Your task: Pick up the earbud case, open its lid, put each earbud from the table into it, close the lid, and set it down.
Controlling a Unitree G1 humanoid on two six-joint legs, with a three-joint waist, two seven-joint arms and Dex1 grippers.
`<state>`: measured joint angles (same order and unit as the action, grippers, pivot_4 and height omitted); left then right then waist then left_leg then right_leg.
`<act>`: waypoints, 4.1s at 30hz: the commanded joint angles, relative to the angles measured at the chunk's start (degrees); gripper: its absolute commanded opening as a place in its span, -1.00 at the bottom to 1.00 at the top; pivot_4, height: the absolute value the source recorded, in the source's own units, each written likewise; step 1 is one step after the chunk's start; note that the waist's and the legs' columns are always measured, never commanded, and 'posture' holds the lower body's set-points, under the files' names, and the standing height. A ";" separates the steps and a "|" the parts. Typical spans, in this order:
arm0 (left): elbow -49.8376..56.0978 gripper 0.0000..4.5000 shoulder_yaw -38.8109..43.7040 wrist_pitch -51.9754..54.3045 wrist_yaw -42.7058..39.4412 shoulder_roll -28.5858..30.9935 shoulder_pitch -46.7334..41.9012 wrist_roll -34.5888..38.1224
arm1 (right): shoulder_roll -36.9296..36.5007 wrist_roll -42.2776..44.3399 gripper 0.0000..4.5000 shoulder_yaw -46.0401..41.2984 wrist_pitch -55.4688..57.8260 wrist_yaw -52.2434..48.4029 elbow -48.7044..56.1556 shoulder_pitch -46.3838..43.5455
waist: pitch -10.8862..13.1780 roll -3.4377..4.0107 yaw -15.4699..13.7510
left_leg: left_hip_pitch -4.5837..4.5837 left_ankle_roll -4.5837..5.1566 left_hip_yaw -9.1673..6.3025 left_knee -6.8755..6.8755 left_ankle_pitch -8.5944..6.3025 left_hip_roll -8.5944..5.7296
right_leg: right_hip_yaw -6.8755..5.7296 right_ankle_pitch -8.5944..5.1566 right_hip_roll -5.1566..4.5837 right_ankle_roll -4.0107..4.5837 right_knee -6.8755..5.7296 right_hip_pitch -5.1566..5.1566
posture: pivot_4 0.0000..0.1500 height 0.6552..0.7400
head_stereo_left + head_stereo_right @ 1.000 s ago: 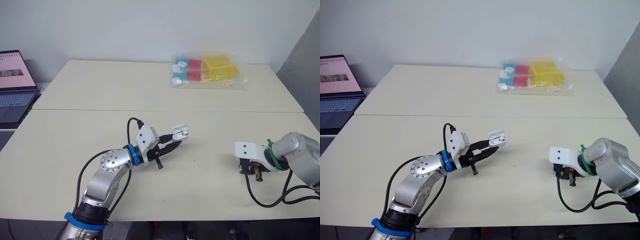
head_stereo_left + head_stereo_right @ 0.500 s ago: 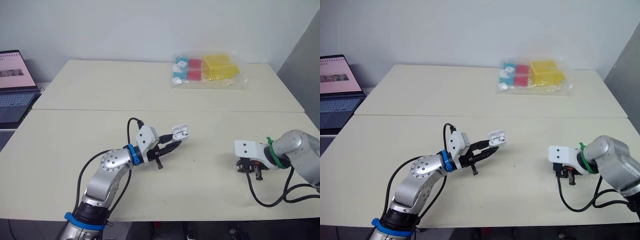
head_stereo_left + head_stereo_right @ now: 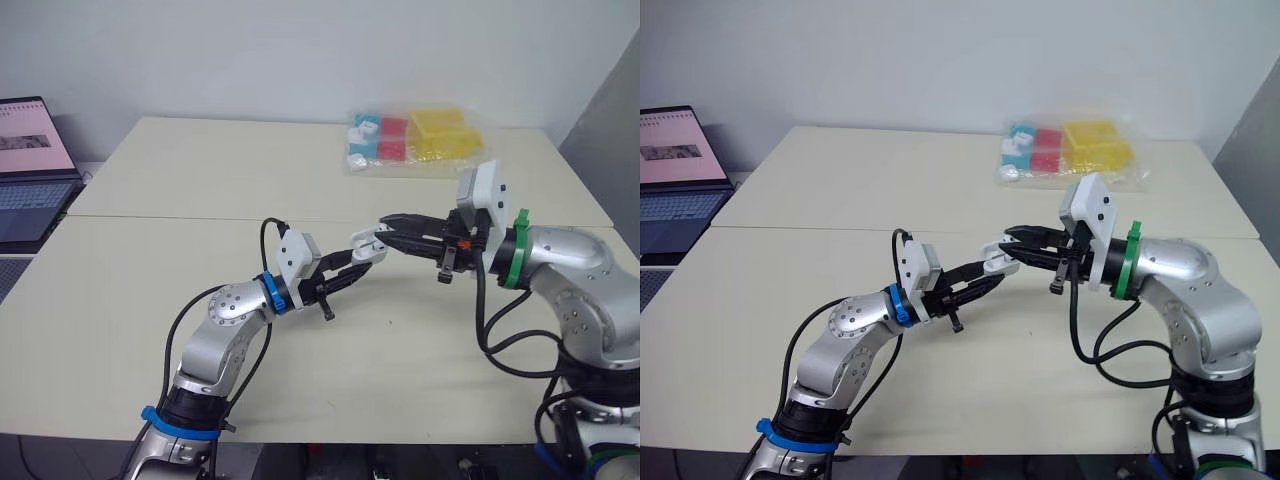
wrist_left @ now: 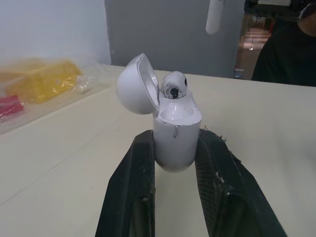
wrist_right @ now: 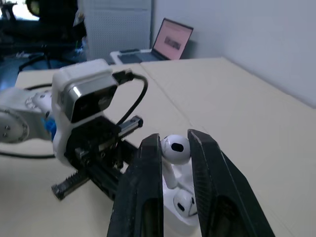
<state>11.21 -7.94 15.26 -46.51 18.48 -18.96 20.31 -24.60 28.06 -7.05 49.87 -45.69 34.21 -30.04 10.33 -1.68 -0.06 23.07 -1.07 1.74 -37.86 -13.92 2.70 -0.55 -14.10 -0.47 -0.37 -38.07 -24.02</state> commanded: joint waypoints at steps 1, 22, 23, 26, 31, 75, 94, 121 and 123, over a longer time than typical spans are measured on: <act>1.90 -0.67 0.93 0.83 0.75 -0.57 -2.07 1.73 | 4.92 0.19 -0.82 -0.29 -4.43 8.04 4.37 1.93 | 0.00 0.00 0.07 | 0.00 0.00 0.01 -0.01 0.00 0.00 | 0.02 0.01 0.00 -0.01 0.00 -0.01 | 1.00 0.89; 2.38 -0.67 2.06 3.71 1.11 -0.23 -4.65 3.54 | 11.50 -10.85 -0.82 15.29 -25.58 17.87 -1.30 12.05 | -0.01 0.01 0.22 | -0.05 0.00 0.01 0.01 0.00 0.04 | 0.00 0.01 0.10 -0.01 -0.06 -0.01 | 1.00 0.89; 2.41 -0.67 2.07 3.74 1.07 -0.18 -4.64 3.52 | 11.43 -11.11 -0.82 15.25 -26.02 17.94 -1.70 12.28 | -0.01 0.01 0.22 | -0.05 0.00 0.01 0.01 0.00 0.04 | 0.01 0.01 0.10 -0.01 -0.06 -0.01 | 1.00 0.89; 2.39 -0.67 2.11 3.80 1.06 -0.14 -4.65 3.50 | 11.34 -11.52 -0.82 15.17 -26.88 18.11 -2.47 12.77 | -0.01 0.01 0.21 | -0.05 0.00 0.02 0.01 0.00 0.04 | 0.03 0.01 0.10 -0.01 -0.04 -0.01 | 1.00 0.89; 2.39 -0.67 2.28 3.77 1.00 -0.05 -4.57 3.53 | 10.86 -12.15 -0.82 15.65 -28.30 17.97 -3.28 13.74 | -0.01 0.01 0.21 | -0.05 0.00 0.02 0.01 0.00 0.04 | 0.02 0.01 0.10 -0.01 -0.05 -0.01 | 1.00 0.89; 2.85 -0.67 0.64 1.20 -1.41 1.59 -2.55 2.38 | -4.32 6.83 0.58 2.30 -6.25 17.88 7.73 5.78 | 0.00 0.01 0.26 | -0.07 0.01 0.01 0.03 0.00 0.06 | 0.02 0.00 0.10 0.00 -0.06 -0.02 | 1.00 0.89; 1.09 -0.67 -3.71 -8.16 -7.74 3.04 -1.53 -1.79 | -20.61 11.36 -1.00 16.92 13.50 -9.11 -19.71 -21.56 | 0.01 0.03 0.20 | 0.09 0.05 0.06 0.22 -0.02 0.06 | 0.01 -0.09 0.09 0.13 0.11 -0.15 | 1.00 0.89; 0.54 -0.67 -2.63 -7.25 -6.56 2.46 -1.13 -1.69 | -23.95 26.87 -1.00 7.23 21.90 -12.72 -6.82 -13.48 | 0.02 0.03 0.18 | 0.09 0.05 -0.02 0.14 -0.03 0.06 | -0.05 -0.07 0.09 0.08 0.08 -0.13 | 1.00 0.89; 0.38 -0.67 -2.64 -7.35 -6.57 2.49 -1.22 -1.75 | -21.44 27.07 -1.00 6.00 22.35 -9.02 -9.72 -14.79 | 0.02 0.03 0.24 | 0.08 0.05 -0.01 0.14 -0.03 0.06 | -0.05 -0.07 0.09 0.08 0.08 -0.11 | 1.00 0.89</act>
<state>10.38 -11.14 9.03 -53.14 21.08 -19.35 17.94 -47.03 53.52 1.55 71.76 -56.78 25.53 -43.51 10.35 -1.65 0.17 23.12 -1.02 1.74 -37.73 -13.95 2.78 -0.57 -14.16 -0.38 -0.29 -38.00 -24.13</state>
